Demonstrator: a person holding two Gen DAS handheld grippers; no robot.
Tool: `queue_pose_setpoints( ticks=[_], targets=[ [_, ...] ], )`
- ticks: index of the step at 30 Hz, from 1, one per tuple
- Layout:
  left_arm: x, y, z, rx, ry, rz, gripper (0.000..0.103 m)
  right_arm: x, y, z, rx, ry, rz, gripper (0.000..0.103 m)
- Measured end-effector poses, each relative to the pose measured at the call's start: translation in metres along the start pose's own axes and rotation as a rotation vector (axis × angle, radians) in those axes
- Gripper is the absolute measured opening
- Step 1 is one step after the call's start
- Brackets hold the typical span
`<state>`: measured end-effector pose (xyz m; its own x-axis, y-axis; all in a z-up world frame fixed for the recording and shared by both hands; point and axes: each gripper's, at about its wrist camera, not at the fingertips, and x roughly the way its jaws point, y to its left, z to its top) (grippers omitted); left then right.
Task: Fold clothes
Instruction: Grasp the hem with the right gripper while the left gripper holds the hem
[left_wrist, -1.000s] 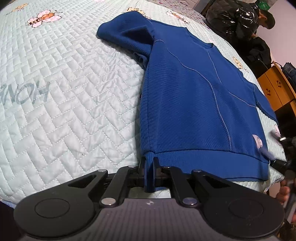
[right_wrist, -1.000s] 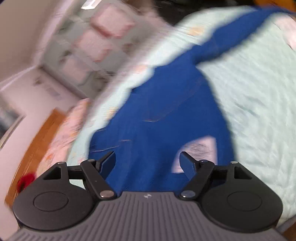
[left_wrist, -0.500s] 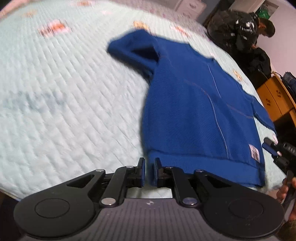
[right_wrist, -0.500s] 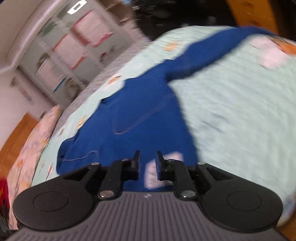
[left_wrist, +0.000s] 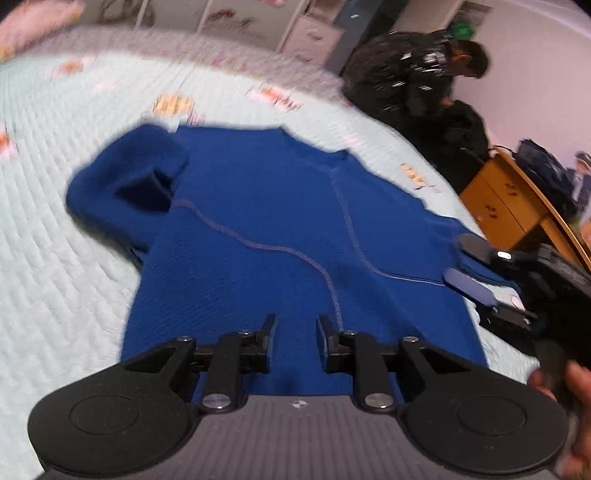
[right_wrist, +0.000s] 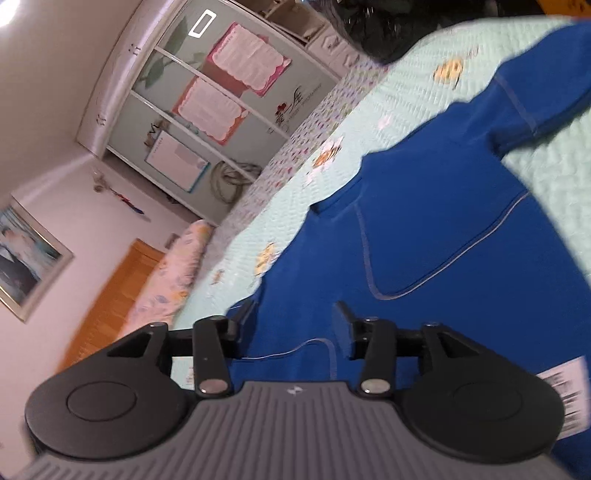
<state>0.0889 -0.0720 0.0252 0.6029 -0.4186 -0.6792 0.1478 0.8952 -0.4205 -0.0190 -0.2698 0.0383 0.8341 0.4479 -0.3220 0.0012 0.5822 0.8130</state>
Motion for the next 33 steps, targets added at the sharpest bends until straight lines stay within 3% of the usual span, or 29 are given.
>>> queue_pose_setpoints(
  ticks=[3,4,5,6,7,8,12,17,18,19,21,24,26,28,30,31,32,33],
  targets=[
    [0.025,0.022,-0.007,-0.082,0.052,0.047,0.023,0.012,-0.014,-0.009,0.005,0.07,-0.029,0.047],
    [0.03,0.033,-0.012,-0.118,0.067,0.061,0.011,0.016,-0.02,-0.012,-0.002,0.093,-0.055,0.046],
    [0.029,0.044,-0.016,-0.155,0.056,0.043,0.005,0.019,-0.033,-0.015,-0.009,0.115,-0.159,0.033],
    [0.026,0.053,-0.018,-0.192,0.055,0.019,0.004,0.016,-0.049,-0.018,0.008,0.126,-0.26,0.003],
    [0.023,0.063,-0.02,-0.229,0.055,-0.006,0.002,0.007,-0.066,-0.02,0.061,0.108,-0.26,0.0],
    [0.021,0.07,-0.022,-0.257,0.054,-0.026,0.002,-0.007,-0.08,-0.022,0.12,0.081,-0.221,0.0],
    [0.016,0.08,-0.029,-0.251,0.043,-0.052,0.002,-0.039,-0.077,-0.021,0.049,0.034,-0.298,0.0],
    [0.017,0.077,-0.029,-0.184,0.041,-0.035,0.002,-0.043,-0.069,-0.015,0.094,0.032,-0.371,0.0],
    [0.016,0.079,-0.029,-0.181,0.04,-0.039,0.002,-0.039,-0.065,-0.015,0.097,0.029,-0.392,0.0],
    [0.016,0.081,-0.029,-0.183,0.038,-0.045,0.002,-0.034,-0.06,-0.014,0.099,0.026,-0.412,0.006],
    [0.019,0.083,-0.031,-0.185,0.033,-0.054,0.002,-0.022,-0.048,-0.016,0.071,0.027,-0.399,0.01],
    [0.02,0.082,-0.031,-0.179,0.032,-0.056,0.002,0.015,-0.022,-0.014,-0.005,0.079,-0.303,0.015],
    [0.022,0.08,-0.03,-0.17,0.036,-0.051,0.002,0.043,-0.001,-0.018,-0.109,0.126,-0.261,0.024],
    [0.022,0.079,-0.03,-0.161,0.037,-0.049,0.002,0.065,0.007,-0.024,-0.167,0.185,-0.244,0.025],
    [0.023,0.079,-0.03,-0.158,0.039,-0.052,0.002,0.084,0.008,-0.03,-0.194,0.238,-0.237,0.024],
    [0.023,0.079,-0.029,-0.159,0.041,-0.054,0.002,0.088,0.0,-0.031,-0.173,0.243,-0.256,0.019],
    [0.024,0.079,-0.029,-0.16,0.044,-0.057,0.002,0.087,-0.013,-0.029,-0.124,0.237,-0.27,0.0],
    [0.024,0.08,-0.029,-0.161,0.047,-0.06,0.002,0.082,-0.027,-0.026,-0.058,0.216,-0.273,0.0]
  ],
)
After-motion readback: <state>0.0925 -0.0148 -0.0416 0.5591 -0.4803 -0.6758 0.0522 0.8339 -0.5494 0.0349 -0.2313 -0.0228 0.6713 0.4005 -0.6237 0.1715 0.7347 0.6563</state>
